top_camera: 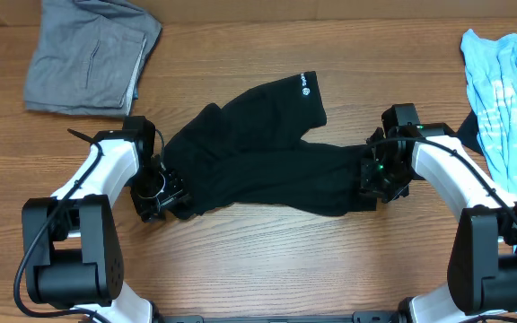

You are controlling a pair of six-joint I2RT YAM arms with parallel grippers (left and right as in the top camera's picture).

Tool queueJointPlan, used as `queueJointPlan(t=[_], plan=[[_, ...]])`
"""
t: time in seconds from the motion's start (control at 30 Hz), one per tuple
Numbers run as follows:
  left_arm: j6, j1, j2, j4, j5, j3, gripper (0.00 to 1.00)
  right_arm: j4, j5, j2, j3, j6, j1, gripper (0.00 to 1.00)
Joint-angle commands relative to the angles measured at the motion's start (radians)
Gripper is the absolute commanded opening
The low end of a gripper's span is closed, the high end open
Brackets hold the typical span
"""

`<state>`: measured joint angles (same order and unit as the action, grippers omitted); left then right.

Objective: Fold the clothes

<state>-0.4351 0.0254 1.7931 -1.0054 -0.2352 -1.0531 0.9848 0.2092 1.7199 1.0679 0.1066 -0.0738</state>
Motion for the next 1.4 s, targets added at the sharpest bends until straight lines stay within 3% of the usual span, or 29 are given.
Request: queueJointPlan(t=[0.0,0.27,0.43,0.5,0.57,0.7,0.77,0.8,0.97,1.13,1.2,1.23,1.27,1.3,1.37], plan=[[0.020,-0.013,-0.021,-0.003,0.006,0.005,0.69,-0.043,0.006,-0.005,-0.008,-0.010,-0.004,0.32],[0.028,-0.013,-0.022,-0.004,0.006,0.005,0.64,-0.083,0.008,-0.005,-0.027,-0.010,-0.004,0.04],[0.032,-0.013,-0.023,-0.038,-0.010,-0.001,0.21,-0.070,0.009,-0.005,-0.012,0.026,-0.003,0.04],[0.039,-0.013,-0.023,-0.060,-0.009,-0.005,0.20,-0.070,0.009,-0.005,0.003,0.045,-0.003,0.04],[0.040,-0.013,-0.023,-0.065,-0.009,-0.005,0.22,-0.071,0.009,-0.005,0.010,0.051,-0.003,0.04],[0.046,-0.013,-0.022,-0.063,-0.010,-0.004,0.40,-0.071,0.008,-0.005,0.013,0.050,-0.003,0.04],[0.047,-0.013,-0.022,-0.055,-0.009,-0.003,0.68,-0.071,0.008,-0.005,0.013,0.050,-0.003,0.04],[0.047,-0.013,-0.021,-0.048,-0.009,-0.001,0.77,-0.071,0.009,-0.005,0.013,0.050,-0.003,0.04],[0.045,-0.013,-0.020,-0.036,-0.026,0.033,0.78,-0.071,0.008,-0.005,0.013,0.050,-0.003,0.04],[-0.046,-0.013,-0.020,0.010,-0.024,0.113,0.77,-0.075,0.009,-0.005,0.013,0.050,-0.003,0.04],[-0.079,-0.013,-0.020,0.053,-0.024,0.141,0.68,-0.075,0.008,-0.005,0.013,0.050,-0.003,0.04],[-0.082,-0.012,-0.020,0.063,-0.024,0.144,0.57,-0.075,0.008,-0.005,0.013,0.050,-0.003,0.04],[-0.082,-0.013,-0.020,0.064,-0.024,0.143,0.46,-0.075,0.008,-0.005,0.013,0.050,-0.003,0.04],[-0.082,-0.013,-0.021,0.064,-0.017,0.141,0.26,-0.078,0.008,-0.005,0.013,0.051,-0.003,0.04],[-0.082,-0.013,-0.021,0.065,0.002,0.138,0.05,-0.084,0.008,-0.005,0.013,0.065,-0.003,0.04]])
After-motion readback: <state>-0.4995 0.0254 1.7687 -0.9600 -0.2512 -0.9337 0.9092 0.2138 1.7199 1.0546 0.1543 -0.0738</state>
